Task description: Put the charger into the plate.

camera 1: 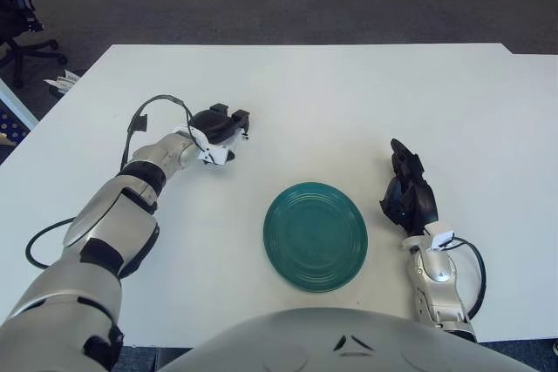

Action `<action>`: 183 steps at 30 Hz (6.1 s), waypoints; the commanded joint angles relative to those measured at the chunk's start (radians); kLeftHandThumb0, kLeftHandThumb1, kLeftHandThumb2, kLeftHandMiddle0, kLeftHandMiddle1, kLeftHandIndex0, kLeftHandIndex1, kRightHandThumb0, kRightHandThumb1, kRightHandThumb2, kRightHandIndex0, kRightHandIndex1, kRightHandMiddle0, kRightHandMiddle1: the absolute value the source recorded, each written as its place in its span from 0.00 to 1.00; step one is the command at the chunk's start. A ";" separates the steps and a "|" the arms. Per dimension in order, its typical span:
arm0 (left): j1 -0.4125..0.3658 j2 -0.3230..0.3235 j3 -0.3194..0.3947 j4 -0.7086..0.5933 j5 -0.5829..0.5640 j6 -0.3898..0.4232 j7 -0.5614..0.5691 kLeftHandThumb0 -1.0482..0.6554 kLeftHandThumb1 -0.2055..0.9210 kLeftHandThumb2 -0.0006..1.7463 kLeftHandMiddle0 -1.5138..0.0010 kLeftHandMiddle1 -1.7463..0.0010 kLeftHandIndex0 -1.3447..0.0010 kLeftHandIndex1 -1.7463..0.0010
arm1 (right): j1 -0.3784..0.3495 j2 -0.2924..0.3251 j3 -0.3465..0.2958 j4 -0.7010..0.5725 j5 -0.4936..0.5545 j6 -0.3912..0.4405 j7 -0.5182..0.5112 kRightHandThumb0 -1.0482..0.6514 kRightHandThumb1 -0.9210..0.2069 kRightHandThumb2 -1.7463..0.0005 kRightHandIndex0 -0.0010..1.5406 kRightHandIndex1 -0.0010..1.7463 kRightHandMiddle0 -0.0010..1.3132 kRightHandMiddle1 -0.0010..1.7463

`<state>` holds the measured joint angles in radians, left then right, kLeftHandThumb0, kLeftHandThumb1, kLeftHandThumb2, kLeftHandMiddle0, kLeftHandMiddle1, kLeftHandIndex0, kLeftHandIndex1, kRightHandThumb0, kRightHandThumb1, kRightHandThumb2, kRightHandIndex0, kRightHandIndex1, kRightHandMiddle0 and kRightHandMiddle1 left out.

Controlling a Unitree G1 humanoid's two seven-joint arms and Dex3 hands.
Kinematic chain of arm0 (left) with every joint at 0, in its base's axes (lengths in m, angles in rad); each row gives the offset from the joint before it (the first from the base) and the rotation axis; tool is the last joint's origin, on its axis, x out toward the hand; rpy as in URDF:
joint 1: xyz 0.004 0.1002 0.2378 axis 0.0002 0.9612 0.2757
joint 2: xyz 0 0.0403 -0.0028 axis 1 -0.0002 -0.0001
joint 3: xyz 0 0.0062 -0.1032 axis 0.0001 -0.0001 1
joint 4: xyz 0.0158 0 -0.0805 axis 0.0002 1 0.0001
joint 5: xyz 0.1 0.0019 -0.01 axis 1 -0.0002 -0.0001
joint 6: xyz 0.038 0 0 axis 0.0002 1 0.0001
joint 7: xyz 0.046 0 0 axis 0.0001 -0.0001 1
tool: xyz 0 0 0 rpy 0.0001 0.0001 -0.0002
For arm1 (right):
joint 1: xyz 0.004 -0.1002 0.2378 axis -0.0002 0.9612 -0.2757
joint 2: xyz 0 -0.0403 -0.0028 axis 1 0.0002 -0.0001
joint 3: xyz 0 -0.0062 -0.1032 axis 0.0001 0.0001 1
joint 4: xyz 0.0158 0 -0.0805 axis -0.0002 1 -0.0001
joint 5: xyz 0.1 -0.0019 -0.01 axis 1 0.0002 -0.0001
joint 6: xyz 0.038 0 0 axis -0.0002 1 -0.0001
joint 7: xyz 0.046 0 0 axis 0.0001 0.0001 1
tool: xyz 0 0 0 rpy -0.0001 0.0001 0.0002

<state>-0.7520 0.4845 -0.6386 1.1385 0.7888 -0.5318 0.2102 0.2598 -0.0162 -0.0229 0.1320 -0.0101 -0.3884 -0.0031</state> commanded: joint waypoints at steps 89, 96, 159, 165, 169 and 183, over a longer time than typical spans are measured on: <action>0.530 0.026 0.116 -1.554 -0.144 0.100 -0.669 0.61 0.21 0.94 0.45 0.01 0.55 0.00 | 0.040 0.019 0.006 0.134 -0.028 0.054 -0.010 0.10 0.00 0.44 0.05 0.00 0.00 0.21; 0.514 0.006 0.088 -1.466 -0.112 0.026 -0.657 0.61 0.21 0.95 0.45 0.01 0.55 0.00 | 0.046 0.014 0.023 0.119 -0.068 0.066 -0.041 0.09 0.00 0.44 0.04 0.00 0.00 0.21; 0.455 -0.039 -0.067 -1.307 -0.054 -0.073 -0.869 0.61 0.32 0.85 0.59 0.00 0.54 0.02 | 0.028 0.037 0.032 0.135 -0.050 0.061 -0.055 0.10 0.00 0.43 0.05 0.00 0.00 0.26; 0.487 -0.054 -0.049 -1.300 -0.086 -0.052 -0.842 0.61 0.48 0.74 0.67 0.00 0.64 0.01 | 0.028 0.040 0.031 0.137 -0.045 0.055 -0.055 0.11 0.00 0.43 0.06 0.01 0.00 0.27; 0.513 -0.068 -0.032 -1.301 -0.127 -0.033 -0.822 0.41 0.83 0.38 0.36 0.00 0.77 0.07 | 0.026 0.041 0.032 0.141 -0.050 0.057 -0.060 0.11 0.00 0.43 0.06 0.00 0.00 0.27; 0.485 -0.043 -0.016 -1.374 -0.160 0.036 -0.915 0.01 1.00 0.50 0.81 0.64 1.00 0.67 | 0.021 0.045 0.033 0.162 -0.063 0.029 -0.081 0.12 0.00 0.43 0.08 0.01 0.00 0.26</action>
<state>-0.2526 0.4329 -0.6656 -0.2210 0.6421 -0.5053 -0.6886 0.2220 -0.0027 -0.0116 0.1754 -0.0647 -0.4104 -0.0802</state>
